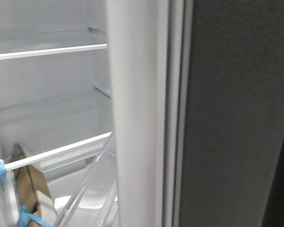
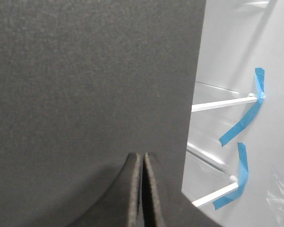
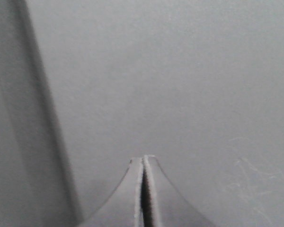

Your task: Close fridge door

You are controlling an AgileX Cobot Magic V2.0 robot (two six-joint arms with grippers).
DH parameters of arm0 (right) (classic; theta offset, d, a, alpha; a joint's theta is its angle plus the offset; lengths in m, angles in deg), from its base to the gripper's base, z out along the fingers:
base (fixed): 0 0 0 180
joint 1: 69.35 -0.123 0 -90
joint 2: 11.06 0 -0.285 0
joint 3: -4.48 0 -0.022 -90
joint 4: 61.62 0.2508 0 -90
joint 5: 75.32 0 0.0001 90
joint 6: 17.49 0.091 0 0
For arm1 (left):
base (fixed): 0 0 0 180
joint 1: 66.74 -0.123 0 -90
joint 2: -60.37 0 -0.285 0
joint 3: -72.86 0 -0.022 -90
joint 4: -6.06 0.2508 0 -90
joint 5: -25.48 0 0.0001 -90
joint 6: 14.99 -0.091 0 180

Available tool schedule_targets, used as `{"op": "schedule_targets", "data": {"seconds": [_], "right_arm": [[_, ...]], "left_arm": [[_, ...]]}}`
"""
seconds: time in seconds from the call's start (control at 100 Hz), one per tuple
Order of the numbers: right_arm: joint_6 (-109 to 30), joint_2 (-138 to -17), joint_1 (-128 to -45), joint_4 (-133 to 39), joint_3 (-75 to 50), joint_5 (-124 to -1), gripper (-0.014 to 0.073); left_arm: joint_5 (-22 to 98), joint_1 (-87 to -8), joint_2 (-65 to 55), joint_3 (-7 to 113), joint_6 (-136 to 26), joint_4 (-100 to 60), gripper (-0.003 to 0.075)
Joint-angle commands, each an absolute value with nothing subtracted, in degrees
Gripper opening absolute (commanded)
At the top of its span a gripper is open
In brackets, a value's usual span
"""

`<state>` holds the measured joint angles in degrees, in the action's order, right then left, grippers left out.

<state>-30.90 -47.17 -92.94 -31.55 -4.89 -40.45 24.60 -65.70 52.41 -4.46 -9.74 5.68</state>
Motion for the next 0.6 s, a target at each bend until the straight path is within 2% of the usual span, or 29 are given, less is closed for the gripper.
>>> {"op": "schedule_targets", "data": {"seconds": [0.0,0.13,0.59], "right_arm": [[-31.8,-48.5,-94.78,-32.65,-5.7,-48.41,-0.0076],[-31.8,-49.5,-95.77,-32.73,-8.87,-52.72,-0.0076],[-32.22,-56.82,-97.11,-29.78,-9.51,-52.77,-0.0076]], "left_arm": [[20.2,-65.44,51.32,-6.06,-9.54,5.59,-0.0021],[20.2,-65.44,51.32,-6.06,-9.54,5.59,-0.0021],[20.2,-65.44,51.32,-6.06,-9.54,5.59,-0.0021]]}}
